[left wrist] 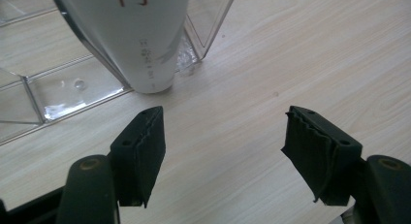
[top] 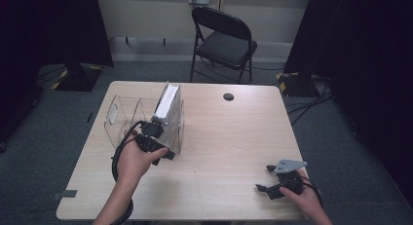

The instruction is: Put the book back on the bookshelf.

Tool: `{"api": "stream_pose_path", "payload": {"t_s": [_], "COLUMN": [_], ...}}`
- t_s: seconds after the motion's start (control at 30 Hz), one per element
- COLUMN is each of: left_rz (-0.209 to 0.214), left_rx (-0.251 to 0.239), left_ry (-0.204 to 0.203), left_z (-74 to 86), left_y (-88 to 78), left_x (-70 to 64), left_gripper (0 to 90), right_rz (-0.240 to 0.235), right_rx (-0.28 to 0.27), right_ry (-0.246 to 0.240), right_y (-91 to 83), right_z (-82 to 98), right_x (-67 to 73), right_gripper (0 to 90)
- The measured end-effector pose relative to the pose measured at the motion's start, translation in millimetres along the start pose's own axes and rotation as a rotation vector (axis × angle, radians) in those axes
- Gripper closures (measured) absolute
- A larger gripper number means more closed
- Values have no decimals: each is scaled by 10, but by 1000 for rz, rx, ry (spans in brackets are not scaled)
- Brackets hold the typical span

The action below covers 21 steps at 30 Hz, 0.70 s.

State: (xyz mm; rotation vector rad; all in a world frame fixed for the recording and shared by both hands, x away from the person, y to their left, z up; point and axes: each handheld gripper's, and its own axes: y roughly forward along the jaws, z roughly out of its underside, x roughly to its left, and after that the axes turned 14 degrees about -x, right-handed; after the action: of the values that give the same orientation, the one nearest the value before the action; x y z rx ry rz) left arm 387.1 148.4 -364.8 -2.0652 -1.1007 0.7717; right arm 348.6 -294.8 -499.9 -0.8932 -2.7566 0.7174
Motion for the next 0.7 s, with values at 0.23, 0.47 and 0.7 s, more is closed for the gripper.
{"api": "stream_pose_path", "payload": {"t_s": [0.23, 0.47, 0.7], "left_rz": [18, 38, 57], "left_rx": [6, -1, -4], "left_ry": [5, 13, 15], "left_z": [51, 100, 136], "left_y": [70, 149, 215], "left_x": [-47, -104, -152], "left_gripper": [310, 309, 307], "right_rz": [0, 0, 0], "right_rx": [0, 0, -1], "right_ry": [0, -1, -1], "right_y": [0, 0, 0], "right_z": [0, 0, 0], "right_x": [0, -1, -1], "right_gripper": [124, 124, 124]}}
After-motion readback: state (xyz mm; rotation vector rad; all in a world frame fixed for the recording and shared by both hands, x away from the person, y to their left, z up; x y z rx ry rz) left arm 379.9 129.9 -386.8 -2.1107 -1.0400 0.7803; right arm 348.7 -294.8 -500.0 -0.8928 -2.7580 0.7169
